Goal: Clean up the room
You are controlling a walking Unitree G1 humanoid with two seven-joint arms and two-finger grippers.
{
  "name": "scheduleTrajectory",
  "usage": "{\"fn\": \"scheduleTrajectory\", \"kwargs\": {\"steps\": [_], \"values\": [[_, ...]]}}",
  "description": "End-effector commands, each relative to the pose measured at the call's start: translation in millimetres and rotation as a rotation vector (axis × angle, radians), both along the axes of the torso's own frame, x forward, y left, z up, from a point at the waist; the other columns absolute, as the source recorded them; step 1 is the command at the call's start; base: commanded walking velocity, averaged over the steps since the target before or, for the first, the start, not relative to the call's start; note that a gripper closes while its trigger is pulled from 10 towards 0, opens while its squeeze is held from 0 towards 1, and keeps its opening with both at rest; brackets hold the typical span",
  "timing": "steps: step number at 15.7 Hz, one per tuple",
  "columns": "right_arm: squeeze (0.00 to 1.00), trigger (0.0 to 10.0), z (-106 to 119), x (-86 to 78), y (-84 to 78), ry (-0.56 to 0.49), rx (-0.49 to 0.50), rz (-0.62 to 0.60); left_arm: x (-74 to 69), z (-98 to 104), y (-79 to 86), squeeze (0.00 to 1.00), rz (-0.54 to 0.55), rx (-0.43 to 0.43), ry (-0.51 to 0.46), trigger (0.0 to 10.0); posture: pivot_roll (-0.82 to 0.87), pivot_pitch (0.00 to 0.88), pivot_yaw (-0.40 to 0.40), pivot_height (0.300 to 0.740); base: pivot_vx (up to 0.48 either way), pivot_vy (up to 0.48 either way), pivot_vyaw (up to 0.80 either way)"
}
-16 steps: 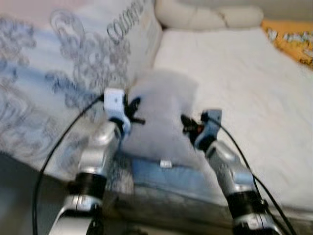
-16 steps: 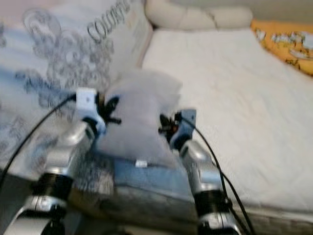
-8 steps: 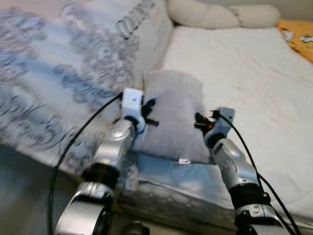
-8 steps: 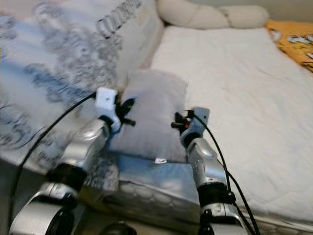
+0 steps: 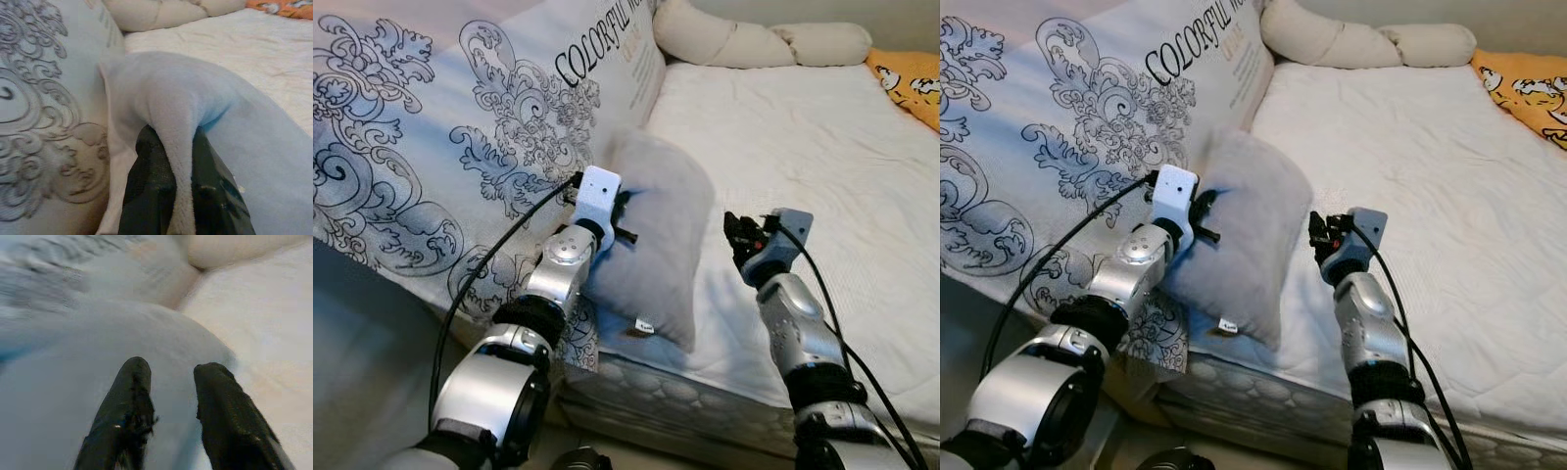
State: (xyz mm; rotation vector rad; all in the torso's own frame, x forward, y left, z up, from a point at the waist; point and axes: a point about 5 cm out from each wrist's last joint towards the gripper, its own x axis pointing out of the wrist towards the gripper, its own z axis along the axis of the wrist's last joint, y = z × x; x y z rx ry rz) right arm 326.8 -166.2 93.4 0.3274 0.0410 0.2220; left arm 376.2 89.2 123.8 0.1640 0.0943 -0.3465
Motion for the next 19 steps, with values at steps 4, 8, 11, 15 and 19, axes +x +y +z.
{"fn": "scheduleTrajectory", "kwargs": {"steps": [4,8,11,15,19], "values": [[1.0,10.0,20,-14.0,5.3,-0.135,-0.083,0.291,15.0,31,21.6,0.0,0.096,0.095,-0.182,10.0,0.0,0.0,0.104,0.74,0.0,0.0,0.0],[1.0,10.0,32,-18.0,5.8,-0.182,-0.086,0.36,21.8,52,22.6,0.0,0.108,0.13,-0.273,10.0,-0.02,0.0,0.103,0.74,0.0,0.0,0.0],[1.0,10.0,35,-26.8,4.5,-0.184,-0.146,0.4,23.5,56,10.7,0.0,0.089,0.162,-0.298,10.0,-0.09,0.001,0.094,0.74,0.0,0.0,0.0],[1.0,10.0,48,-43.2,-7.9,-0.197,-0.168,0.362,23.1,69,-14.3,0.0,0.007,0.144,-0.352,10.0,-0.18,0.067,0.077,0.74,0.0,0.0,0.0],[1.0,10.0,58,-63.8,-12.0,-0.182,-0.218,0.384,27.9,78,-14.3,0.0,0.054,0.288,-0.393,10.0,-0.27,0.126,0.08,0.74,0.0,0.0,0.0]]}}
